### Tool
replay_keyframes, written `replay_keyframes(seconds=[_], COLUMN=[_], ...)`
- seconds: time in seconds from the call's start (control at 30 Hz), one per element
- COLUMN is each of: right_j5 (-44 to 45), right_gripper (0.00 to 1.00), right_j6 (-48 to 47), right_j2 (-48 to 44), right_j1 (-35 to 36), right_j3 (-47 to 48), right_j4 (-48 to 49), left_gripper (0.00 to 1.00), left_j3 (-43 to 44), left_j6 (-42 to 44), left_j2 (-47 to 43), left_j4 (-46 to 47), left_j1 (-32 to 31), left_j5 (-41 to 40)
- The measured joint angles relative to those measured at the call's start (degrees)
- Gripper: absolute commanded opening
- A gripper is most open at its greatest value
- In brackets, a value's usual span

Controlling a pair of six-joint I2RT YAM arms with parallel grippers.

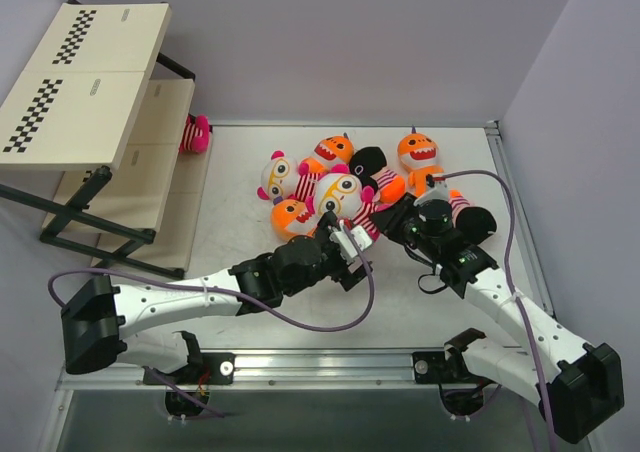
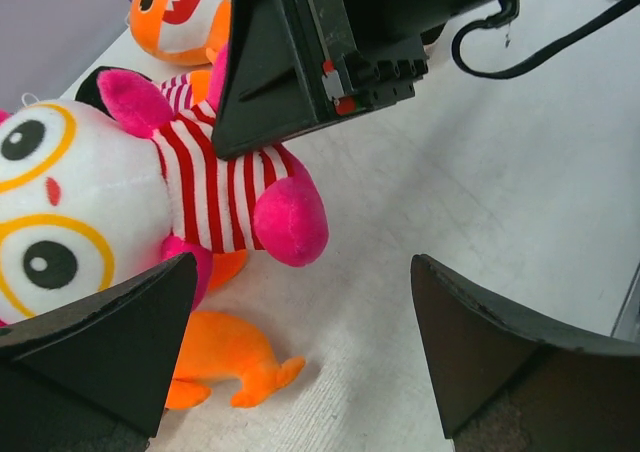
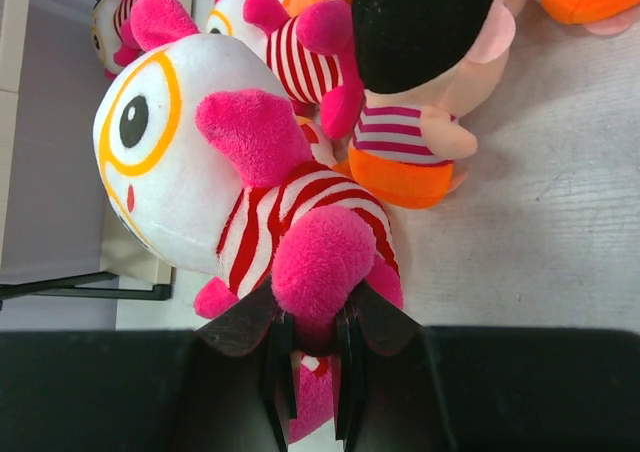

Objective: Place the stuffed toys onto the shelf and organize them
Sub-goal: Pass the stuffed toy from the right arm to the left

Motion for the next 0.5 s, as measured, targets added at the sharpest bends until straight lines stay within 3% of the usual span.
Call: replay_keyframes(seconds=[0.5], right_j5=[0.66], right_gripper=[0.00], right_j6=[-0.96], right_j2=[0.46], right_j1=[2.47], right_j3=[2.62], right_j4=[1.81], left_gripper=[0.96], left_j3=[-1.14], left_j6=[10.10], left_j2=[6.71], left_j4=[9.64], left_j1=[-1.51], left_j5=[-7.65])
